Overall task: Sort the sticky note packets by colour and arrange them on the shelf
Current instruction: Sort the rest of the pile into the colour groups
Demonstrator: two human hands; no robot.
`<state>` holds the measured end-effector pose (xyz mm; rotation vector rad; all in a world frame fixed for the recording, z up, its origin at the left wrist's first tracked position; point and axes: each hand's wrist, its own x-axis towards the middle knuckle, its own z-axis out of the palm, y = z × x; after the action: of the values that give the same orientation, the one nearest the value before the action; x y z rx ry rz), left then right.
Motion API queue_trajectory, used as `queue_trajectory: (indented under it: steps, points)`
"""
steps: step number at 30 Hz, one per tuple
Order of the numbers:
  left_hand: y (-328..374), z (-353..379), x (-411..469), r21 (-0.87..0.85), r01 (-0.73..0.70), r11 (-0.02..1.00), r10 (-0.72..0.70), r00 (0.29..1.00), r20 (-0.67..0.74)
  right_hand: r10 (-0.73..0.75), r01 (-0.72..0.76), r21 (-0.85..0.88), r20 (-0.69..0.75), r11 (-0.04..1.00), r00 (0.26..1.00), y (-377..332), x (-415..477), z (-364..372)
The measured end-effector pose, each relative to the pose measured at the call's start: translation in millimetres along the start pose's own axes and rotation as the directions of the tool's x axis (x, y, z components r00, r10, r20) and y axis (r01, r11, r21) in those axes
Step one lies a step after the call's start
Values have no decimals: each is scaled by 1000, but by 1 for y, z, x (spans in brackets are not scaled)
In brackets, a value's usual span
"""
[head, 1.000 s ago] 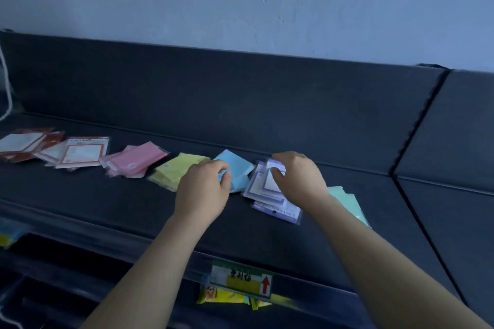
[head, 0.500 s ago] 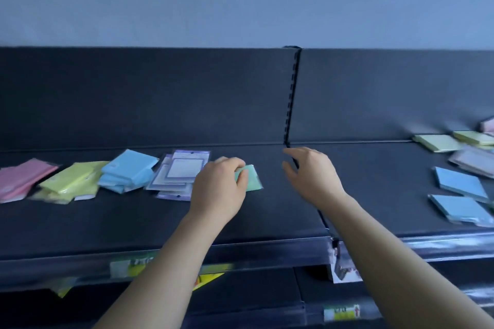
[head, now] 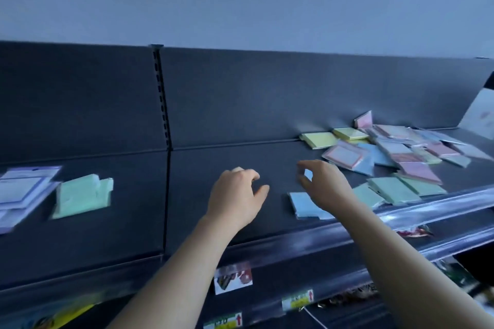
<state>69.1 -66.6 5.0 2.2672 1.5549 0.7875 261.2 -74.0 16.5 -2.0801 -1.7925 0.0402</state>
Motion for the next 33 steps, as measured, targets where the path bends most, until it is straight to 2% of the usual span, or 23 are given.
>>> queue_trajectory:
  steps: [3, 6, 8, 12, 18, 22, 27, 33]
  points:
    - [28, 31, 12, 47, 11, 999, -19, 986, 163, 75, -75, -1, 65, 997, 995, 45, 6, -7]
    - [47, 52, 21, 180, 1, 984, -55, 955, 293, 91, -86, -38, 141, 996, 986, 73, 12, -10]
    - [53, 59, 24, 236, -10, 972, -69, 944, 323, 61, -51, -56, 200, 997, 978, 82, 17, -10]
    - [56, 61, 29, 165, 83, 983, -132, 940, 314, 19, -3, -54, 290, 999, 957, 87, 31, -5]
    - [46, 57, 25, -58, 267, 962, -249, 944, 216, 65, -60, -26, 342, 998, 937, 88, 51, 0]
    - [33, 46, 18, -57, 264, 963, -258, 961, 97, 97, -134, 144, 238, 981, 967, 74, 57, 1]
    - [0, 15, 4, -136, 298, 945, -309, 949, -61, -49, 5, 380, 106, 925, 993, 32, 55, 6]
    - [-46, -40, -30, -382, 339, 860, -454, 850, -267, -167, 103, 576, 58, 811, 984, -47, 45, 22]
